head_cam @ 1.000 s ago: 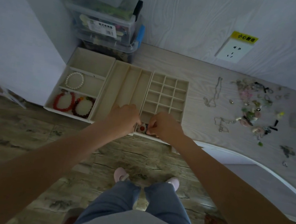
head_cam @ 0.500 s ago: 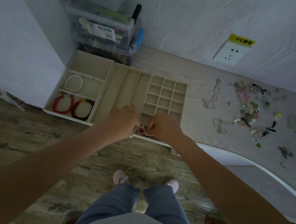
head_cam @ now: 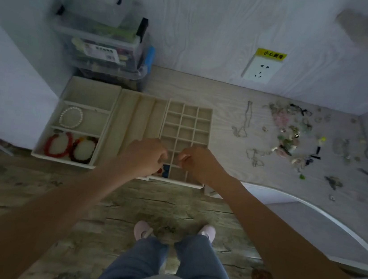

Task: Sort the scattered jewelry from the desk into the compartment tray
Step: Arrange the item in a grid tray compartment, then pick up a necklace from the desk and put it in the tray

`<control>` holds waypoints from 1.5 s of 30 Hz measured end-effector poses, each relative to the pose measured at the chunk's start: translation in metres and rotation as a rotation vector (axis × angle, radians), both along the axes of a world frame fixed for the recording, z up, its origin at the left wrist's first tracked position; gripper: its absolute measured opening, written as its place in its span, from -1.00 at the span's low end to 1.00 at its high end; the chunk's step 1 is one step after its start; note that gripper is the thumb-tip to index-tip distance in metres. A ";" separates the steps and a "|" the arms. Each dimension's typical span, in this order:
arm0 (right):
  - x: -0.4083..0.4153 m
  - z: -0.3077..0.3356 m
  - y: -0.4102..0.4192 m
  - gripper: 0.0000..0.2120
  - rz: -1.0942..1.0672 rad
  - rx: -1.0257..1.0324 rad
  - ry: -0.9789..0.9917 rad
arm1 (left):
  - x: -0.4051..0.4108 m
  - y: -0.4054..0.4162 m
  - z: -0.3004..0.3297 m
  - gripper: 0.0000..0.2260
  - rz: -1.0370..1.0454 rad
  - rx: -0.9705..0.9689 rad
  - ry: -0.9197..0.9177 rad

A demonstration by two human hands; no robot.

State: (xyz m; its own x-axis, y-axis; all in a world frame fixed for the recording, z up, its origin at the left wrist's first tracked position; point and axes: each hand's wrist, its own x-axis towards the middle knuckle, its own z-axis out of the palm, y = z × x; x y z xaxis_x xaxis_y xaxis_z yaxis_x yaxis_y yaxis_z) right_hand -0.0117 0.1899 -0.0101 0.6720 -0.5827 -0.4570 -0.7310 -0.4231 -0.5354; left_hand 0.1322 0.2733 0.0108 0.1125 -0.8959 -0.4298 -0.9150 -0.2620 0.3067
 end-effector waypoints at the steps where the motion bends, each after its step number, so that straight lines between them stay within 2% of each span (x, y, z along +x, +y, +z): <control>1: -0.007 0.003 -0.002 -0.77 -0.031 0.022 -0.029 | -0.002 -0.004 0.000 -0.82 0.009 0.000 -0.002; 4: -0.029 0.011 -0.011 -0.80 -0.154 0.081 -0.140 | -0.011 -0.022 0.005 -0.84 0.035 -0.026 0.026; 11: -0.094 0.019 -0.049 -0.83 -0.288 0.012 -0.118 | -0.051 -0.086 0.017 -0.81 -0.050 -0.019 0.057; 15: -0.138 0.023 -0.075 -0.82 -0.353 -0.049 -0.121 | -0.089 -0.131 0.024 -0.73 -0.039 -0.042 0.153; 20: -0.189 0.029 -0.112 -0.74 -0.425 -0.080 -0.066 | -0.141 -0.184 0.018 -0.73 -0.020 -0.114 0.284; 24: -0.226 0.017 -0.149 -0.61 -0.451 -0.157 -0.014 | -0.180 -0.228 0.004 -0.71 -0.027 -0.146 0.269; 31: -0.229 -0.017 -0.215 -0.53 -0.295 -0.233 0.018 | -0.217 -0.275 -0.025 -0.56 -0.110 -0.190 -0.031; 35: -0.215 -0.041 -0.241 -0.57 -0.214 -0.298 0.035 | -0.218 -0.285 -0.033 -0.69 -0.099 -0.161 -0.101; 41: -0.205 -0.049 -0.251 -0.73 -0.132 -0.513 0.078 | -0.213 -0.297 -0.035 -0.80 -0.129 -0.148 -0.117; 43: -0.203 -0.049 -0.258 -0.79 -0.140 -0.491 0.031 | -0.208 -0.299 -0.038 -0.81 -0.115 -0.189 -0.027; 45: -0.203 -0.045 -0.266 -0.82 -0.184 -0.401 -0.101 | -0.205 -0.299 -0.032 -0.81 -0.037 -0.246 0.116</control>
State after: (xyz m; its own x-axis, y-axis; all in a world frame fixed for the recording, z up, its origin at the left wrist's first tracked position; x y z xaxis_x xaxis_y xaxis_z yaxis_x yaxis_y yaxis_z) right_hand -0.2149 -0.0760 -0.0549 0.5703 -0.8143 -0.1078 -0.7658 -0.4796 -0.4285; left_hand -0.0725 -0.0259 -0.0217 0.0401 -0.9776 -0.2066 -0.8777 -0.1333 0.4603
